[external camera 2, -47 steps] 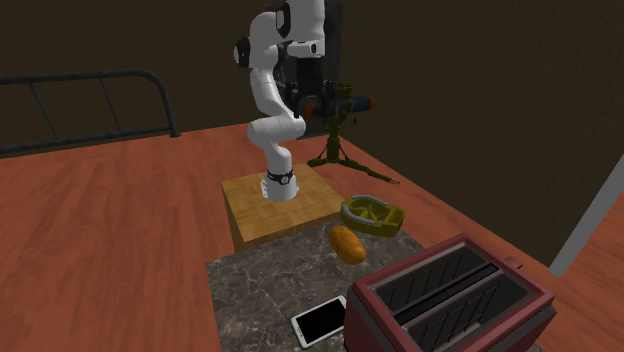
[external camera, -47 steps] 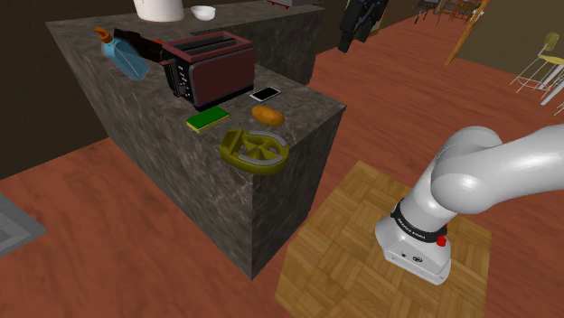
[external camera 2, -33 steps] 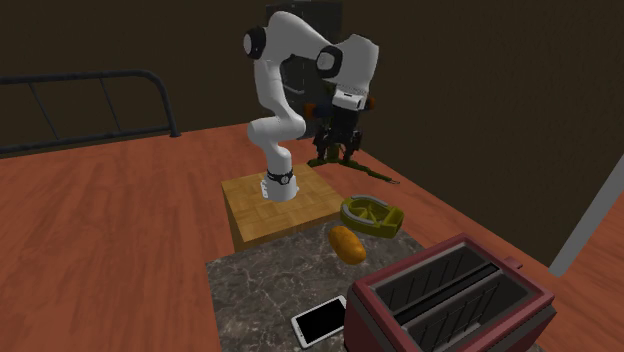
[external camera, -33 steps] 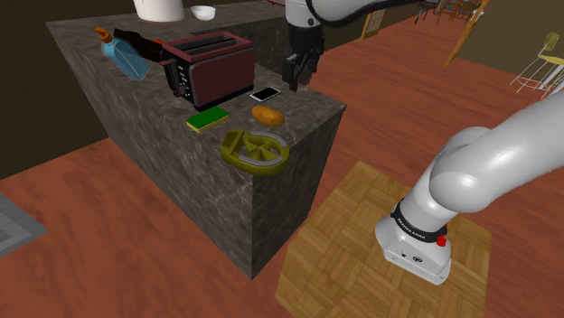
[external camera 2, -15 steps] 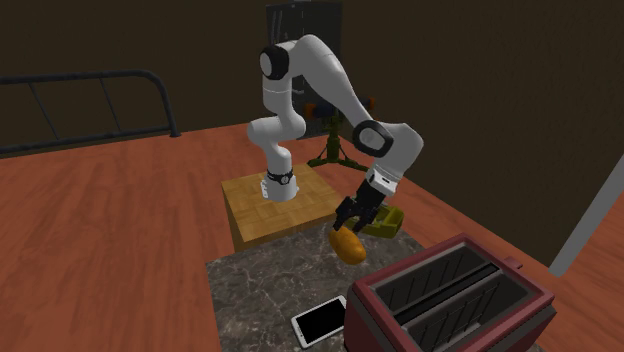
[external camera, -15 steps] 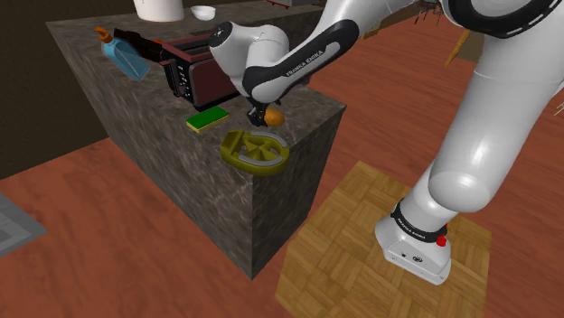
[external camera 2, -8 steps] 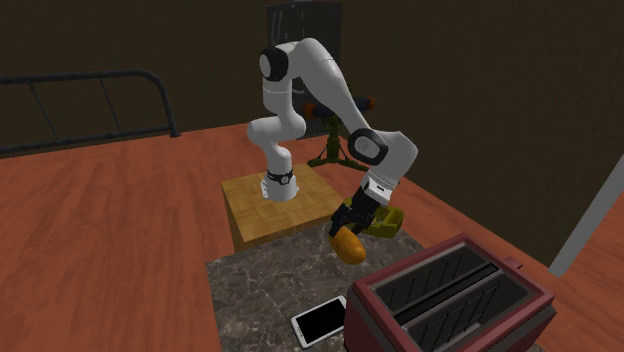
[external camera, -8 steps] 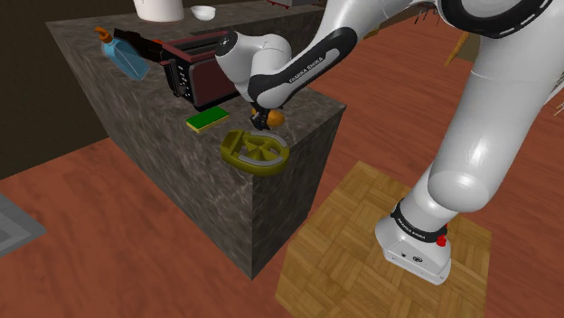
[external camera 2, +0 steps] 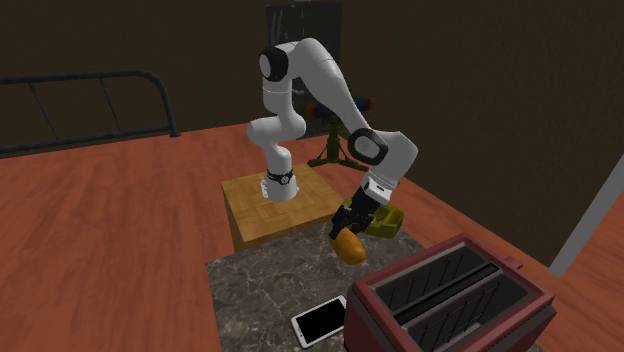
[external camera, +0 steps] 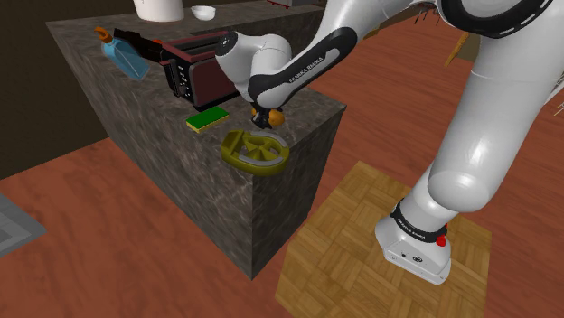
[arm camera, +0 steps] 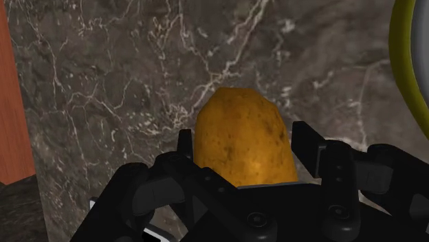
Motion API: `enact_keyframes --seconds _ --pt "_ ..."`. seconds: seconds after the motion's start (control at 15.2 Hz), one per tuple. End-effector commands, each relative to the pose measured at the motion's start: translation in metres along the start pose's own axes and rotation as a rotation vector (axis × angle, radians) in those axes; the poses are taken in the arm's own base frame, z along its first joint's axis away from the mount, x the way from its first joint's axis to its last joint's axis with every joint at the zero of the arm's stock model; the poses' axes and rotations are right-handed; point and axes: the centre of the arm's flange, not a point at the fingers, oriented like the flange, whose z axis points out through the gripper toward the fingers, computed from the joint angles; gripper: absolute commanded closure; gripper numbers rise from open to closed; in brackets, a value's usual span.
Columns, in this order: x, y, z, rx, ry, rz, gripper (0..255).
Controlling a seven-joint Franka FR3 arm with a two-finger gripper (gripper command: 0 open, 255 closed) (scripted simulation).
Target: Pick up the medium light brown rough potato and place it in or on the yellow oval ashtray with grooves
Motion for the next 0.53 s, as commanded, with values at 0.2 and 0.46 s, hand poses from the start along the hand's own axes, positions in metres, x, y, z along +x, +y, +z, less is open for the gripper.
enact_keyframes --seconds 0.2,0.46 --pt "0.0002 -0.0004 0.0004 0.000 -0.001 0.000 255" --pt "-0.0010 0.0055 -0.0084 0.000 0.000 0.000 255"
